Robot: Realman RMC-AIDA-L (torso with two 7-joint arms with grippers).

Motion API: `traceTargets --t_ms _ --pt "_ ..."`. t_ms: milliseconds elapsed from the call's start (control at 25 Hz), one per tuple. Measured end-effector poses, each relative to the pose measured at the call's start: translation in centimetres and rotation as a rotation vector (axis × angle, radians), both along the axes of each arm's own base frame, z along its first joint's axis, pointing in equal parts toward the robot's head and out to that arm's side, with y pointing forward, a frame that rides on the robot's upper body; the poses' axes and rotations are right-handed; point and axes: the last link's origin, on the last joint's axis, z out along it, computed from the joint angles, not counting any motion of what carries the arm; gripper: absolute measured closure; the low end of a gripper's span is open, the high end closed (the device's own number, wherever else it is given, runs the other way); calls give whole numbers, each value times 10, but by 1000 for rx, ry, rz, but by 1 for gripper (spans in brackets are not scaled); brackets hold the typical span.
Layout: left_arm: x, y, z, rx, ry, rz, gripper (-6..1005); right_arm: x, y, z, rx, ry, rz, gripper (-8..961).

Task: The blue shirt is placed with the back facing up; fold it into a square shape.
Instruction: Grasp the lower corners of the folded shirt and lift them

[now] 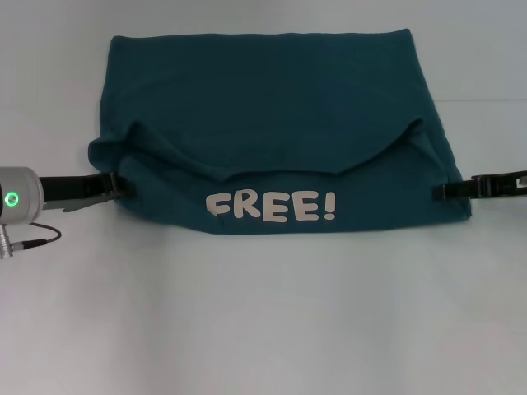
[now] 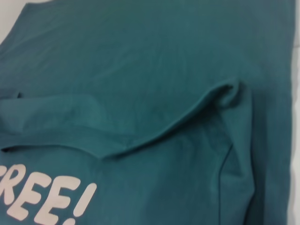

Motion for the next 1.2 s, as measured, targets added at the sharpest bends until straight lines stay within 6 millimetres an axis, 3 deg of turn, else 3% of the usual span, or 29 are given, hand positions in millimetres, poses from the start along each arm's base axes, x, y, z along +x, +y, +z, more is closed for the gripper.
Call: traceTargets --t_ms 960,1200 --pt "0 0 0 1 -6 8 945 2 -3 -13 -16 18 -53 103" --pt "0 0 0 2 -4 7 941 2 -2 -11 -6 26 -73 337"
